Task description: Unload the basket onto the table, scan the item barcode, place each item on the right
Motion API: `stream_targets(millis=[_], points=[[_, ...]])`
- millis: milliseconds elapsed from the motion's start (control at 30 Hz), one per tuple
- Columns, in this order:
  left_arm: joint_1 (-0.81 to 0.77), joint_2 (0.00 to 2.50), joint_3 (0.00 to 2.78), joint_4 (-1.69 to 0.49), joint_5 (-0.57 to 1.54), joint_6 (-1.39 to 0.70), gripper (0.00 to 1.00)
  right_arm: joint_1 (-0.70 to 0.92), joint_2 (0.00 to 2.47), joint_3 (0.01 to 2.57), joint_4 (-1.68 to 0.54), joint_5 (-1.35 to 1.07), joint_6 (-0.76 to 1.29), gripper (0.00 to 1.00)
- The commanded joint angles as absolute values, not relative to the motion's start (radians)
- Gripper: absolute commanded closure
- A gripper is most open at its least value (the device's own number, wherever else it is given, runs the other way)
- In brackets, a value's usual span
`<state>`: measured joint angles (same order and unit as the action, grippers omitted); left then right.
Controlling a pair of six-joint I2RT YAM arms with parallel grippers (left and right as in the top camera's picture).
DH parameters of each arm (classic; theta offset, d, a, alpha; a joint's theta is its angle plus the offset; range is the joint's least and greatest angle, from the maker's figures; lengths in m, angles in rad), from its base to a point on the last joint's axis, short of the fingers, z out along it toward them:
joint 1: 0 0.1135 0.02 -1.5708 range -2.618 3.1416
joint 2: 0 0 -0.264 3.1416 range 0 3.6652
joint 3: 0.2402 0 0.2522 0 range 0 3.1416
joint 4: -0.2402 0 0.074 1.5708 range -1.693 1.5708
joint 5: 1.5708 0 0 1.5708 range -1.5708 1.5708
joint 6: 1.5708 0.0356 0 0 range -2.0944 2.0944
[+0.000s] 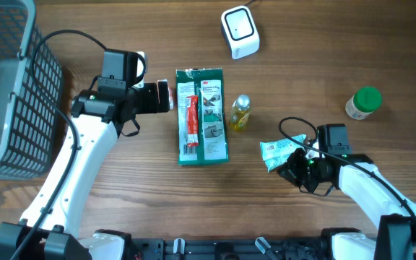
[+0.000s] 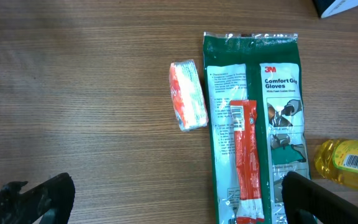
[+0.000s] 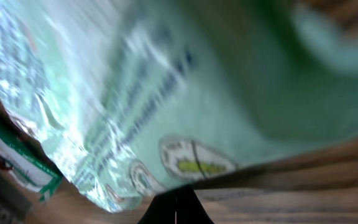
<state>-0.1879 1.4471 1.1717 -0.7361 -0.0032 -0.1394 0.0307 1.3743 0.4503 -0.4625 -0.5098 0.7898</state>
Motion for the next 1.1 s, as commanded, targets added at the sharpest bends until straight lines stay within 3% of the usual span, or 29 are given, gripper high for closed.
stream_targets(millis=[0, 133, 267, 400, 467, 533, 567, 867, 1067], points=[[-0.186, 1.442, 1.181, -0.734, -0.013, -0.135, 0.00, 0.036, 1.403, 0.411, -0.461, -0.559, 0.765, 0.89], [-0.186, 1.442, 1.181, -0.734, -0.013, -0.135, 0.00, 0.036, 1.399, 0.498, -0.584, -0.677, 0.668, 0.82], [-0.186, 1.442, 1.181, -0.734, -0.013, -0.135, 0.00, 0.036, 1.381, 0.739, -0.976, -0.424, 0.511, 0.79], [-0.186, 1.442, 1.181, -0.734, -0.013, -0.135, 0.00, 0.036, 1.381, 0.891, -1.069, -0.342, 0.354, 0.73], [-0.186, 1.442, 1.181, -0.734, -0.013, -0.135, 0.00, 0.036, 1.382, 0.897, -0.987, -0.339, 0.341, 0.39], [-0.186, 1.442, 1.181, -0.734, -0.013, -0.135, 0.00, 0.036, 1.382, 0.897, -0.947, -0.317, 0.339, 0.21], [-0.186, 1.442, 1.181, -0.734, -0.013, -0.135, 0.00, 0.036, 1.382, 0.897, -0.929, -0.285, 0.311, 0.17], [-0.186, 1.442, 1.181, -0.734, -0.013, -0.135, 0.00, 0.036, 1.445, 0.889, -0.859, -0.054, 0.239, 0.13], [-0.186, 1.442, 1.181, -0.734, -0.013, -0.135, 0.00, 0.035, 1.531, 0.889, -0.821, -0.044, 0.239, 0.12]])
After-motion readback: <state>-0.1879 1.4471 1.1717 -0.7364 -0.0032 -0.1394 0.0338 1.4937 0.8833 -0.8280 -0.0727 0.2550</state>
